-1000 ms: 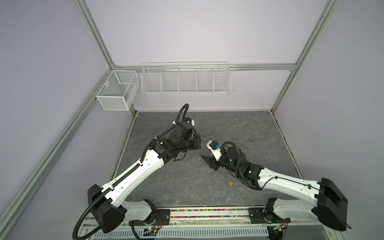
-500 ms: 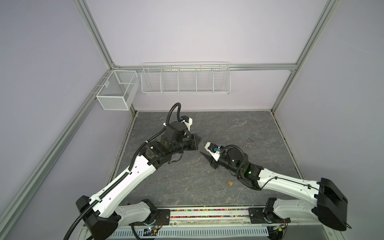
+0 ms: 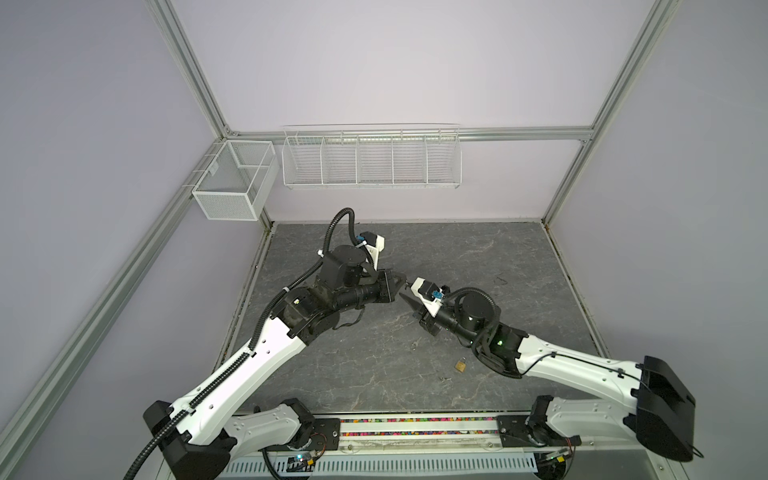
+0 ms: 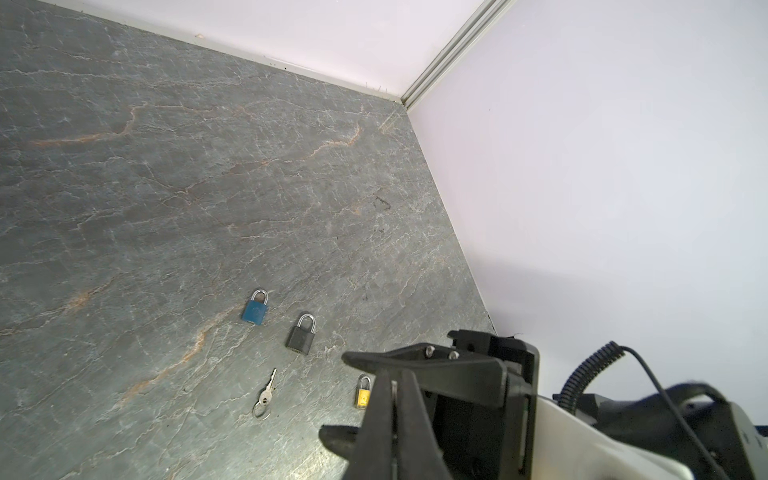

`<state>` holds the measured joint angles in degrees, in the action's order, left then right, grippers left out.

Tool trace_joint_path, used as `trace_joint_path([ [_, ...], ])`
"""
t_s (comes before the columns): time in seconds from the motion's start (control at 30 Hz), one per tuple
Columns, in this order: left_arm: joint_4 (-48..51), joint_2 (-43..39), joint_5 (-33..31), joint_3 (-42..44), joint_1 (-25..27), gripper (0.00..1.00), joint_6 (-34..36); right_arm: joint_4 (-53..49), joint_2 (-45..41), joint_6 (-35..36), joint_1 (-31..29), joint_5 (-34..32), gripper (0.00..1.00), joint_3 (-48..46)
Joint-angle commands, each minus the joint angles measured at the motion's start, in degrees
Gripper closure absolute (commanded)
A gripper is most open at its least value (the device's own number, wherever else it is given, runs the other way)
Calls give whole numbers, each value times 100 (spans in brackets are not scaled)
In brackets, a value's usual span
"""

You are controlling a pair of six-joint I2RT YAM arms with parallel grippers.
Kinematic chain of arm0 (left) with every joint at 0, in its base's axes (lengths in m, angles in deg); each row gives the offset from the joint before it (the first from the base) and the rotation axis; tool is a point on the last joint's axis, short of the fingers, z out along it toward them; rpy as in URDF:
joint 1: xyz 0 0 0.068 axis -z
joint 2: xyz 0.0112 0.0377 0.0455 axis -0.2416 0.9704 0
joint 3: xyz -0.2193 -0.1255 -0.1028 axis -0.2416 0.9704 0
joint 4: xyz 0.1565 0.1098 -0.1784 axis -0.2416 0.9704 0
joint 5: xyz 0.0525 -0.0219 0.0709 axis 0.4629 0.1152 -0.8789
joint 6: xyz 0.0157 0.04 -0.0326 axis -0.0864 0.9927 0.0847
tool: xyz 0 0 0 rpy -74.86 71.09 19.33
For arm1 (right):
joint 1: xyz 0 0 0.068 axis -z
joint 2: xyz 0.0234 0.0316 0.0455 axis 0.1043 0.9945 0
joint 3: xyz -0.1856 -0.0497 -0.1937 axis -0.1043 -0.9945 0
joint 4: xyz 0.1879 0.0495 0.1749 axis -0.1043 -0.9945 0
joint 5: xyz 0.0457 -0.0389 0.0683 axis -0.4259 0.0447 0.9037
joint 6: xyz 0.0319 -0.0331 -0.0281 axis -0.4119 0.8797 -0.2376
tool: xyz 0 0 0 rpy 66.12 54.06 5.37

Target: Unlock with the key

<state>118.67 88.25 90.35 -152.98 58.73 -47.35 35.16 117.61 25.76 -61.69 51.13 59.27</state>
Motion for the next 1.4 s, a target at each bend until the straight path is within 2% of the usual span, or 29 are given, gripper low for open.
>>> trace_joint_path([
  [0.0, -111, -107, 100, 57, 32, 100, -88, 132, -111, 128, -41, 44, 69, 171],
  [0.53, 5, -173, -63, 47, 26, 100, -66, -78, -98, 298, -39, -105, 92, 307],
  [0.8, 91, -194, -67, 47, 26, 100, -102, -315, -133, 663, -37, -211, 94, 419],
  [0.83, 93, -231, -72, 48, 28, 96, -111, -346, -135, 752, -36, -234, 94, 418],
  [0.93, -135, -422, -29, 218, 16, 65, -369, -308, -180, 936, -34, -399, 94, 353],
  [0.97, -197, -499, 25, 262, 12, 58, -474, -288, -211, 1015, -31, -414, 94, 326],
  [1.1, 84, -585, 289, 179, -179, 42, -882, -450, -286, 1342, -40, -491, 94, 385],
  [1.27, -534, -416, 815, 361, -225, 41, -1519, -454, -318, 1612, -42, -585, 94, 451],
  [1.37, -720, -249, 927, 258, -214, 45, -1627, -430, -348, 1663, -45, -593, 94, 477],
])
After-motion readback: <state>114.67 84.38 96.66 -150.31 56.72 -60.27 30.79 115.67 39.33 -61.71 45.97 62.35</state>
